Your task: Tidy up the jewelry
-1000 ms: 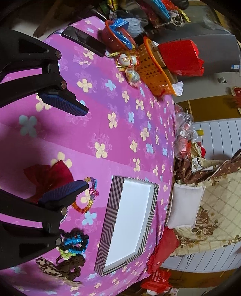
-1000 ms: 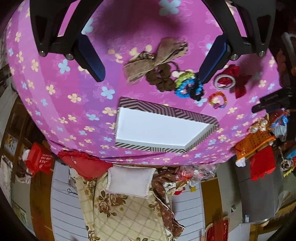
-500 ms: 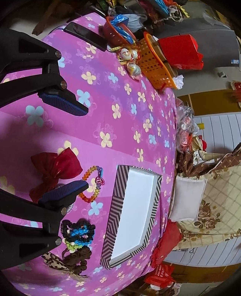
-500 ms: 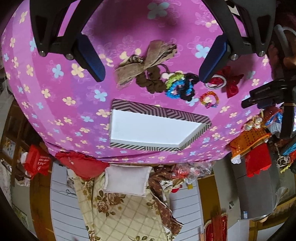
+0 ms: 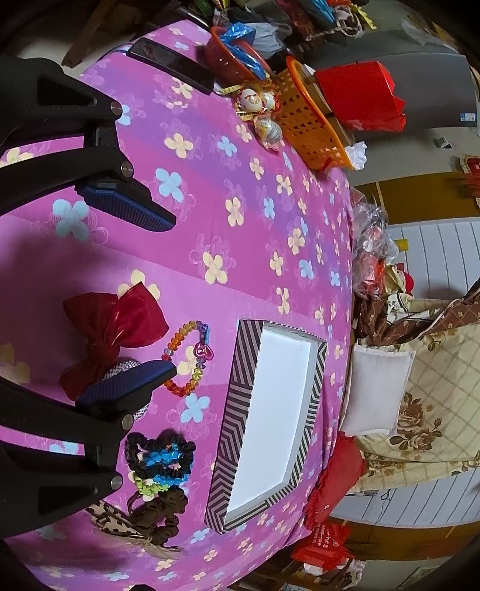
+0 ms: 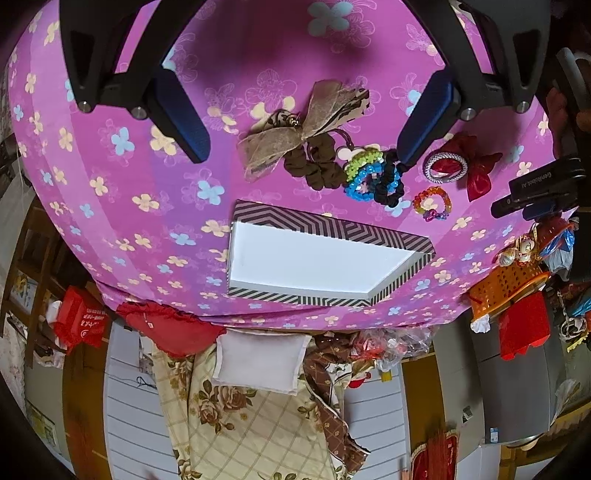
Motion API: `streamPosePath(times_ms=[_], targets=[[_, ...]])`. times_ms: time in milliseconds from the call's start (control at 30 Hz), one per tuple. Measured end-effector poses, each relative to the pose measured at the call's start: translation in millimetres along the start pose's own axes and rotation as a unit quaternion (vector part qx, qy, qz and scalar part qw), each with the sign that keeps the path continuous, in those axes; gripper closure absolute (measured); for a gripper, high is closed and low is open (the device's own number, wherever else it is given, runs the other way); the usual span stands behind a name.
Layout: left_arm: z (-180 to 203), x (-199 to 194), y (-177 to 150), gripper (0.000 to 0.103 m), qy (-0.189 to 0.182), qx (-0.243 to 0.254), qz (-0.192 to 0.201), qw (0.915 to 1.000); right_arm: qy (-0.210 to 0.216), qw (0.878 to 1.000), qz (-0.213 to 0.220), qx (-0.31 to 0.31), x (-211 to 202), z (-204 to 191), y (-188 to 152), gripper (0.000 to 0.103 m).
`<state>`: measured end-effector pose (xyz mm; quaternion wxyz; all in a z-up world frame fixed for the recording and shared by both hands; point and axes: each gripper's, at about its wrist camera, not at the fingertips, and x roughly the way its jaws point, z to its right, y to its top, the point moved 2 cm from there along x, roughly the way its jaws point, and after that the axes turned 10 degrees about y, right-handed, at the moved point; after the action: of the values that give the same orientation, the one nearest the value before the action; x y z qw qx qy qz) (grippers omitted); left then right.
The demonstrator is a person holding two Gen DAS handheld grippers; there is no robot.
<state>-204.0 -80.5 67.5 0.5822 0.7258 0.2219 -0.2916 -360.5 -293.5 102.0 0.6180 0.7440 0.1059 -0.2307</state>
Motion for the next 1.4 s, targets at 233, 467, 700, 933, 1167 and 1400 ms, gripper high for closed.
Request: streamPosePath(times_ms=[233,467,700,933,1167,1400], targets=[[3.1,2.4,-2.1,0.051,0.002,0.009,-0.004,0.9999,0.003,1.0,-0.008,0.004,3.2,2.9,-3.4,0.0],[3.0,3.0,-4.2,0.051,0.001,0.008,-0.005,1.0,0.005,1.0,-0.012,0.002,6.2,2.0,-4.3,0.0],[2.0,3.2,-5.1,0.051,0.003,0.009,-0.004,0.9999,0.005,1.0,-0.02,0.002,10.0,0.3,-5.5,0.0],[1.2,3.8,-5.5,0.051,0.001,0.009,-0.003,1.0,-0.006,1.0,-0.021,0.002,10.6,-0.1,-6.4,0.0],[5.5,1.7,-3.7,0.051,-0.002,0.006,-0.003,1.0,-0.017,1.0,-0.02,0.005,11.6,1.9,-5.6,0.0],[17.7,-5.1,3.1,0.051,-0.014,0.011,0.006,0.9998,-0.025,0.999,-0.022,0.005,14.1,0.7,-2.2,0.0]])
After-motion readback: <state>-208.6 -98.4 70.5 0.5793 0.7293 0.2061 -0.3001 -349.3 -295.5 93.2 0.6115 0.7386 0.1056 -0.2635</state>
